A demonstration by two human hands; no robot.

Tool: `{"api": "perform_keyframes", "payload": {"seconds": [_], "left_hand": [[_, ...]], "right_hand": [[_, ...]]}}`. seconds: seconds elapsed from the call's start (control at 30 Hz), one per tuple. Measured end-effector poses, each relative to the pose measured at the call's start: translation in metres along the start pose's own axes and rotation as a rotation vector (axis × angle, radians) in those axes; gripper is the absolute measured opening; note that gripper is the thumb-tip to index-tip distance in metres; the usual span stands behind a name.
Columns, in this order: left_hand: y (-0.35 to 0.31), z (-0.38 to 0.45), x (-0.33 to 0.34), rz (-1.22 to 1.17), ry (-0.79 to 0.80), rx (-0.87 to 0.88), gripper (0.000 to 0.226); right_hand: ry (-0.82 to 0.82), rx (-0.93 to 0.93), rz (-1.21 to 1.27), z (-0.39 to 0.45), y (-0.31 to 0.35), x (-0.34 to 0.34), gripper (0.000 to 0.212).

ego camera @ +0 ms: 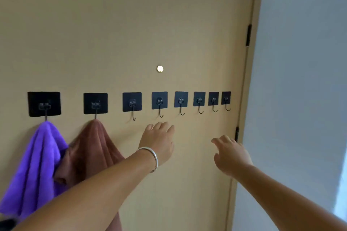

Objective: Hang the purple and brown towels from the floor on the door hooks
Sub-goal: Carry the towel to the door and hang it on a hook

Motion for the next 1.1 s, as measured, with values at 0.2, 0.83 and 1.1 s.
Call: {"api": "perform_keyframes", "payload": {"seconds": [0.2, 0.83, 1.1], "left_hand": [[-0.103, 0.016, 0.010, -0.149, 0.002, 0.136, 0.056], [-0.504, 0.042, -0.091, -0.452, -0.056, 0.505, 0.068], [-0.655, 0.021, -0.158, -0.615, -0.085, 0.665, 0.070]], "right_hand": [[0.051, 0.185, -0.137, -0.063, -0.102, -0.038, 0.046], [-0.012, 0.595, -0.422, -0.282, -0.378, -0.232, 0.061], [-0.034, 0.803, -0.548, -0.400, -0.456, -0.322, 0.068]]}}
Point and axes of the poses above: each hand's wrist, its own z-axis towards the middle knuckle, its own x-axis out of the palm, y = z × x, the point moved 3 cm from there along z, towards the middle knuckle, and after that the axes turned 8 degrees about -y, right-handed, at the moved point
